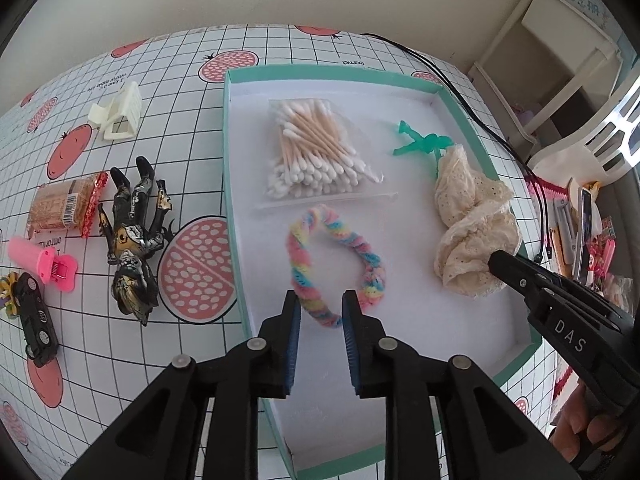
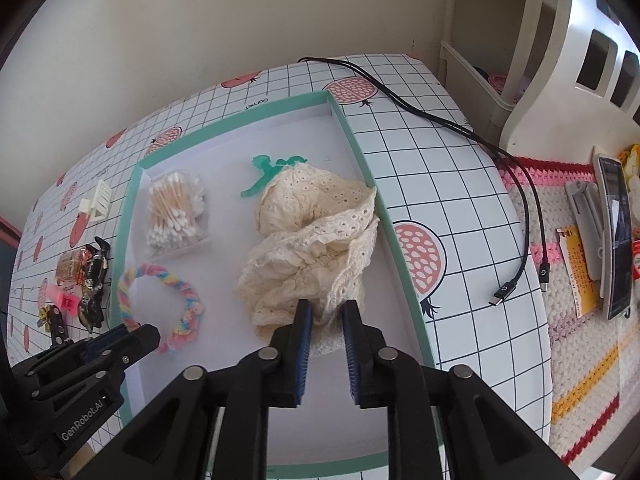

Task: Organize objects
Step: 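Open both grippers to release the ring and lace cloth in the tray, then lift both grippers away from the tray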

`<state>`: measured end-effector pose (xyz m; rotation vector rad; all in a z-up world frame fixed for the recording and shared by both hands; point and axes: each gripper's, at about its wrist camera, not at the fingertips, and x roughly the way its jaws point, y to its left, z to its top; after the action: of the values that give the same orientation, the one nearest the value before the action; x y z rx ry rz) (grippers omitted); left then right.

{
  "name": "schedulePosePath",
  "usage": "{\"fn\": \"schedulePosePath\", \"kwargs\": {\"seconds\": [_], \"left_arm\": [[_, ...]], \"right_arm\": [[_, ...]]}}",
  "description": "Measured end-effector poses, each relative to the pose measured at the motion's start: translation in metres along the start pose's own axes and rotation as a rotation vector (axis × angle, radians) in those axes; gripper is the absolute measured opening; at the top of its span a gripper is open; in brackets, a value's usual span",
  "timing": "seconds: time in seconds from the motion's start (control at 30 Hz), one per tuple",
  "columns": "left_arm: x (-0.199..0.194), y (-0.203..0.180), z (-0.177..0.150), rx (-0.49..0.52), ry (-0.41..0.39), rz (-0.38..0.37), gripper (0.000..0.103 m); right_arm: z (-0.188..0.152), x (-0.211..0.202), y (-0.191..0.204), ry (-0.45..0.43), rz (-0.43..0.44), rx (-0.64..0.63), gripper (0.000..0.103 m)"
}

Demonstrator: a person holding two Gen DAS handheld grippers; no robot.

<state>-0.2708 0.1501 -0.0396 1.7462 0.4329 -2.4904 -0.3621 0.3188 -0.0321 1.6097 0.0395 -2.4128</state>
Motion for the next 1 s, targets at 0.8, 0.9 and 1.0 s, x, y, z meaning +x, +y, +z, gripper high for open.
{"fn": "schedulePosePath", "kwargs": {"seconds": [0.8, 0.9, 1.0], "left_arm": [[-0.05, 0.012, 0.011, 0.014, -0.168, 0.256, 0.08], [-0.048, 0.015, 0.01, 0.027, -0.189, 0.334, 0.09], [-0.048, 0.015, 0.007, 0.04, -0.214, 0.401, 0.092]], "right_arm": [[-0.002, -0.048, 0.029, -0.062, -0.132, -0.11, 0.051], [-0.001, -0.049, 0.027, -0.068, -0.14, -0.106, 0.06], [0.0, -0.048, 0.026, -0.067, -0.143, -0.107, 0.063]]}}
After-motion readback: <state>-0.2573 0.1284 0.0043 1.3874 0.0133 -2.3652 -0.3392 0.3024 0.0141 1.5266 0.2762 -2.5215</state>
